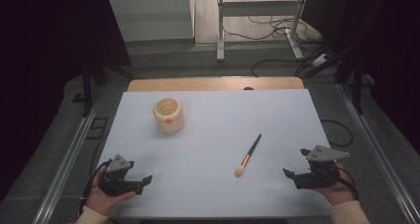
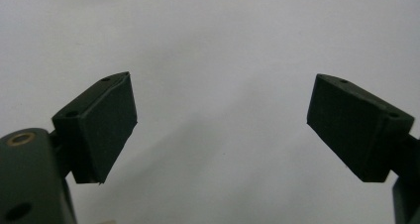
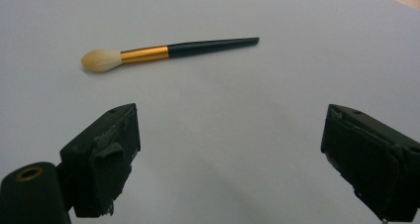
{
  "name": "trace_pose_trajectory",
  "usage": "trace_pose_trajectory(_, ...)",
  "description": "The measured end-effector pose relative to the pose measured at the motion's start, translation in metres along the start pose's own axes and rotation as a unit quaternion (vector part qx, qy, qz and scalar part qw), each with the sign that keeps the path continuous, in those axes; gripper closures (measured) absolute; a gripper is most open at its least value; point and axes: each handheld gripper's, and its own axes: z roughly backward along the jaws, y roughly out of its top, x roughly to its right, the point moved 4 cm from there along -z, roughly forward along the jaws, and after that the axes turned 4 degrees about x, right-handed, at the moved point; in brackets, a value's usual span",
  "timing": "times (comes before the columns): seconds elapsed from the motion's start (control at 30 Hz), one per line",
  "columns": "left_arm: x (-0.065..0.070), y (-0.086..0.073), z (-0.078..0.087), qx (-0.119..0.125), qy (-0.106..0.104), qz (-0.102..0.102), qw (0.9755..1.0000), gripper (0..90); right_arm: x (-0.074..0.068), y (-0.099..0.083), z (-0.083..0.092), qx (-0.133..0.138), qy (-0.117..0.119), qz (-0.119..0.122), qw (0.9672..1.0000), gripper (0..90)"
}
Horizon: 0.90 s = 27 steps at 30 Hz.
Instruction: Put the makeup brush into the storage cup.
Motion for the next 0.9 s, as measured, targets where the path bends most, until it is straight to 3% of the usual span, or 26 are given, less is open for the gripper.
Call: trace_pose_trajectory(0.9, 0.003, 0.002, -0.002, -0.004, -0.008, -0.007, 0.9999, 12.9, 0.0, 0.019, 0.0, -0.018, 0.019, 0.051, 0.9983, 9.0)
